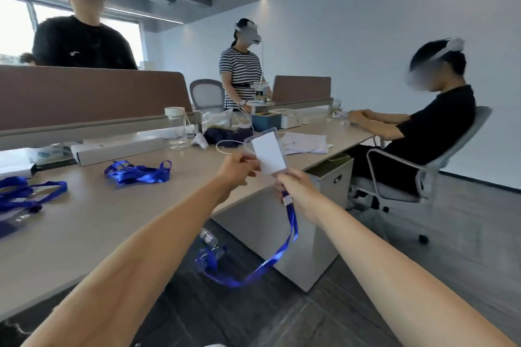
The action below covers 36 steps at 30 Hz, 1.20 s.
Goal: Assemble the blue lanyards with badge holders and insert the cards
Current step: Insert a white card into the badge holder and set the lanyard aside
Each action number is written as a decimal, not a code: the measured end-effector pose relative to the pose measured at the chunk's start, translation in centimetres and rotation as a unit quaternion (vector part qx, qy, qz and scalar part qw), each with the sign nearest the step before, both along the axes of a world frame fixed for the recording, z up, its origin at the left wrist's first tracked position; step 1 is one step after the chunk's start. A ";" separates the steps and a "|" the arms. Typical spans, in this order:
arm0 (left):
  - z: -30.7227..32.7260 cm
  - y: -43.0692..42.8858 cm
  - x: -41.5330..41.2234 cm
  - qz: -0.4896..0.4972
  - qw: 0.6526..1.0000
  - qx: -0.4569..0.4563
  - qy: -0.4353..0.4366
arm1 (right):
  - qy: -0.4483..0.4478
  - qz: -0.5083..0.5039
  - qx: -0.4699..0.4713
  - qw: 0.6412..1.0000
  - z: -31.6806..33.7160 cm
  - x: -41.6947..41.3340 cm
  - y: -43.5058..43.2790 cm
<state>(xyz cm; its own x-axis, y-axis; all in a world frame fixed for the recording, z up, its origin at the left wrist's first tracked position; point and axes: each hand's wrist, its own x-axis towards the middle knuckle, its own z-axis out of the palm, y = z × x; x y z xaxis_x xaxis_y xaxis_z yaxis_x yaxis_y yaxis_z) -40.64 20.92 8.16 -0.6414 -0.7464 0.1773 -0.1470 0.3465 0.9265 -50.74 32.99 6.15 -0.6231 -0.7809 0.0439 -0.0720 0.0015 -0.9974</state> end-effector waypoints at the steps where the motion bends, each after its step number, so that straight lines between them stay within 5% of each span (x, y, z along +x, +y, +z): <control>1: -0.2 -0.1 -0.3 -0.002 1.000 0.016 0.009 | 0.005 -0.006 0.009 1.000 -0.3 -0.5 0.0; 8: -2.7 -5.9 0.4 0.053 0.997 0.042 0.039 | 0.060 -0.036 0.021 0.997 -1.5 -2.2 -5.8; 13: -5.3 -13.4 1.6 0.109 0.994 0.008 0.017 | 0.297 0.024 0.073 0.952 -3.5 -1.4 -12.9; 15: -7.0 -15.9 1.5 0.135 0.980 -0.082 -0.124 | 0.392 0.038 0.089 0.915 -4.5 -1.6 -15.8; 17: -8.8 -17.9 1.1 0.167 0.907 -0.223 -0.314 | 0.459 0.071 0.115 0.878 -5.7 -2.2 -18.8; 20: -9.8 -21.5 -0.4 0.184 0.861 -0.259 -0.398 | 0.485 0.084 0.117 0.863 -7.1 -3.7 -23.7; 25: -9.0 -29.7 -3.1 0.185 0.860 -0.222 -0.420 | 0.551 0.092 0.067 0.827 -7.7 -5.8 -31.4; 29: -8.9 -34.6 -5.0 0.203 0.855 -0.210 -0.427 | 0.510 0.057 0.090 0.853 -7.9 -7.9 -35.5; 36: -9.1 -39.5 -7.2 0.232 0.840 -0.207 -0.446 | 0.540 0.058 0.132 0.829 -7.0 -8.1 -38.1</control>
<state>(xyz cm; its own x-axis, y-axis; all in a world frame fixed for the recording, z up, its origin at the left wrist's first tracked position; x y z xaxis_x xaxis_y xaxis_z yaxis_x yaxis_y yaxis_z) -47.81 -18.61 -0.95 -0.3146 -0.9453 0.0860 -0.9260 0.3255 0.1914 -58.82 -5.13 -0.86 -0.2525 -0.9037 0.3458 -0.9378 0.1405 -0.3176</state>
